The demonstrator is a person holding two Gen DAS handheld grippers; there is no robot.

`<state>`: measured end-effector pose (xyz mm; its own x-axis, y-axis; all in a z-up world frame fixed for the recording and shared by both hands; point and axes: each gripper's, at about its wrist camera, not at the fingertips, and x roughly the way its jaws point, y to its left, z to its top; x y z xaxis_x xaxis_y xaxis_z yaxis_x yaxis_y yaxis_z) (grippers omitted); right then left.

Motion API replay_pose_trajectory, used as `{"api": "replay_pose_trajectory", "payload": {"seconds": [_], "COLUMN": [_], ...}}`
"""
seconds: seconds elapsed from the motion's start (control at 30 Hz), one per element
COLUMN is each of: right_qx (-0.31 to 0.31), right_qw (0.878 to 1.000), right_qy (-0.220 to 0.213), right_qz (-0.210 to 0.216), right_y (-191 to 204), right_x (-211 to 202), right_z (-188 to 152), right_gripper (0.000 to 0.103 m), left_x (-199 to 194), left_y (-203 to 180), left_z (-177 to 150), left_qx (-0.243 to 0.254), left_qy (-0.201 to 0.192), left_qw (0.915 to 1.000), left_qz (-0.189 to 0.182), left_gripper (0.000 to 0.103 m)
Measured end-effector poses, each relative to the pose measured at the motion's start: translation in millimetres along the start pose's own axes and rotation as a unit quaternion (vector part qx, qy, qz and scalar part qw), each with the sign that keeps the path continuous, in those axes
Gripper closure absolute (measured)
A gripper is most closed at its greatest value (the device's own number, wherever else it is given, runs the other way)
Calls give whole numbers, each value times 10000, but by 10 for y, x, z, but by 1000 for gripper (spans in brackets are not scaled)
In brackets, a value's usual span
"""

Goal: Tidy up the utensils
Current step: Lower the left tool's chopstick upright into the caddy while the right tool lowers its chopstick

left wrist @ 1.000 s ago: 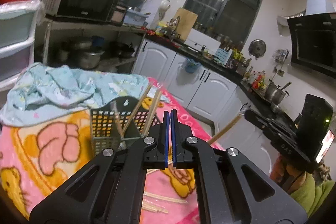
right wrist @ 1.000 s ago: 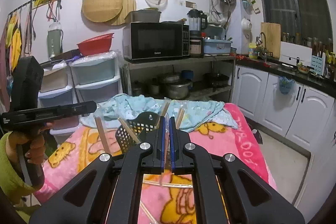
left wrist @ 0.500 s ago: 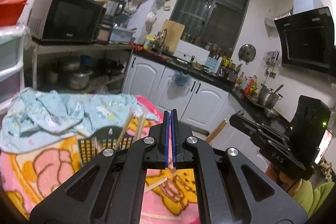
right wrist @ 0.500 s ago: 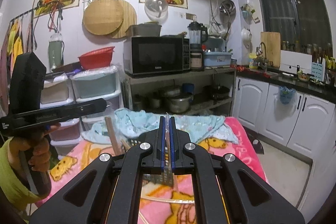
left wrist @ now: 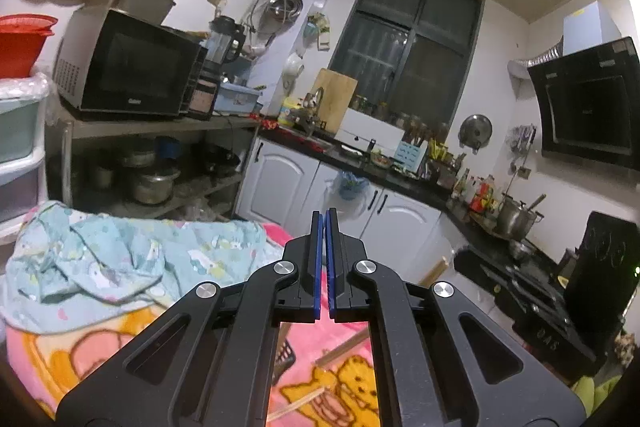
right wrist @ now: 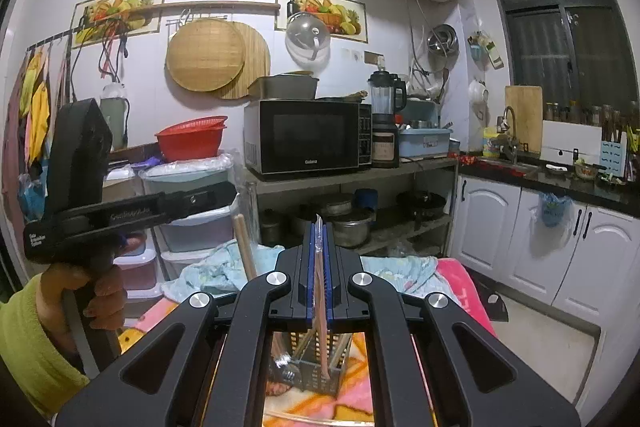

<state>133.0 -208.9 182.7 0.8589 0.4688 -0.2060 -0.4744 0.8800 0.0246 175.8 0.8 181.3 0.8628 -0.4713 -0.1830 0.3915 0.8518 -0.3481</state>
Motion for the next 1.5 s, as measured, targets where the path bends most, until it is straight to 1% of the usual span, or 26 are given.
{"api": "replay_pose_trajectory", "payload": {"seconds": [0.3,0.5,0.63,0.73,0.83,1.1,1.3,1.5], "right_qx": [-3,38,114,131,180,301,381,429], "right_qw": [10000,10000,9999,9999,9998,9992,9978,9958], "right_qy": [-75,-32,-43,-30,4,274,536,809], "right_qz": [-19,-62,-42,-27,-17,27,53,64], "right_y": [3,7,-3,-13,-45,-110,-121,-93], "right_x": [158,286,387,426,496,739,939,1099], "right_z": [146,192,228,232,214,110,-38,-230], "right_gripper": [99,99,99,99,99,99,99,99], "left_x": [56,118,166,148,170,263,302,284], "left_y": [105,285,393,412,440,580,735,819], "left_z": [283,311,270,220,161,-13,-163,-193], "left_qx": [124,56,-27,31,61,32,-119,-244], "left_qy": [-301,-289,-229,-268,-215,-39,61,67], "left_qw": [9993,9992,9991,9988,9985,9978,9969,9965], "left_qz": [201,269,349,415,497,663,779,794], "left_gripper": [103,103,103,103,103,103,103,103]}}
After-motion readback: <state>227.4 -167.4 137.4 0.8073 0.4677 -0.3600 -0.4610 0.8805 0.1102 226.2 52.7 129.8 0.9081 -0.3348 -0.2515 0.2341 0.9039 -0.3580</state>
